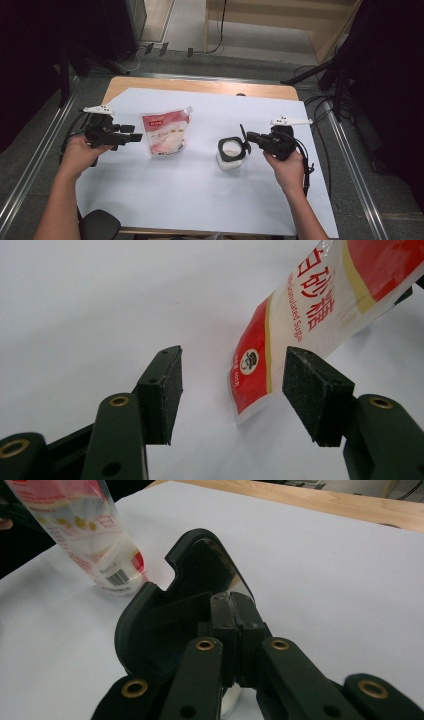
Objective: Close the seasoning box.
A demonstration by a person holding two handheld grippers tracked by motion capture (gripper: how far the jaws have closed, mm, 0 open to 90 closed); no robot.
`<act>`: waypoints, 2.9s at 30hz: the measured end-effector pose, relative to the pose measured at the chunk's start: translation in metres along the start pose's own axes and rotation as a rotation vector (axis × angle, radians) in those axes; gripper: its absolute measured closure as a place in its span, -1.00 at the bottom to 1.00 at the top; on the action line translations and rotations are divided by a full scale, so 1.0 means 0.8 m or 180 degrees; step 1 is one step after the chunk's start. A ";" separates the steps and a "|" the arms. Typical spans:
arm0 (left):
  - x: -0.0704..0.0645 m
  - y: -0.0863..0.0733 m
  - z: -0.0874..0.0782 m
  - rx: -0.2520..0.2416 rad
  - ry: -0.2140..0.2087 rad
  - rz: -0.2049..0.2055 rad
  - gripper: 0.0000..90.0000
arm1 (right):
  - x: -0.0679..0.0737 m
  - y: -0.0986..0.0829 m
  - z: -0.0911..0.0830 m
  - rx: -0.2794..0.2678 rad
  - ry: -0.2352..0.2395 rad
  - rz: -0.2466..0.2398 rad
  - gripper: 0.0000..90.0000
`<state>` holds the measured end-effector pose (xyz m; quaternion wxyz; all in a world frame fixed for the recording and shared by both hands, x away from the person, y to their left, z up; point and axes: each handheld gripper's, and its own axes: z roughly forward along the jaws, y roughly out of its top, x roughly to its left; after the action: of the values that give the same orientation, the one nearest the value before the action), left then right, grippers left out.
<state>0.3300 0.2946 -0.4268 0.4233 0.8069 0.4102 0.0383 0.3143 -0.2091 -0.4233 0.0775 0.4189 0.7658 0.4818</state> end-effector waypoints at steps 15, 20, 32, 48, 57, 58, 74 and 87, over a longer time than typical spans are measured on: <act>0.002 -0.001 -0.001 0.0001 0.0016 -0.0010 -0.07 | 0.010 0.000 0.007 0.0047 0.0037 -0.0063 0.99; 0.002 -0.001 -0.001 -0.0001 0.0007 -0.0012 -0.06 | 0.013 -0.002 0.010 0.0090 0.0055 -0.0092 0.99; 0.004 -0.002 -0.001 -0.0005 -0.0005 -0.0042 -0.07 | 0.020 -0.007 0.025 0.0205 0.0098 -0.0155 0.99; 0.005 -0.002 -0.001 -0.0010 -0.0007 -0.0042 -0.08 | 0.024 -0.012 0.036 0.0296 0.0102 -0.0205 0.99; 0.004 -0.002 -0.002 -0.0018 -0.0004 -0.0032 -0.09 | 0.026 -0.009 0.027 0.0186 0.0101 -0.0279 0.63; 0.004 -0.002 -0.001 -0.0016 -0.0011 -0.0029 -0.09 | 0.025 -0.008 0.025 0.0178 0.0098 -0.0288 0.60; 0.003 -0.002 0.000 0.0012 -0.0008 -0.0039 -0.10 | -0.005 -0.012 -0.004 -0.0012 -0.0093 -0.0268 0.24; 0.005 -0.002 -0.001 -0.0011 -0.0027 -0.0093 -0.13 | -0.038 -0.027 -0.026 -0.0103 -0.0284 -0.0168 0.07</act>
<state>0.3313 0.2985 -0.4287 0.4270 0.8002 0.4201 0.0294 0.3107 -0.2489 -0.4384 0.1310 0.4183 0.7645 0.4727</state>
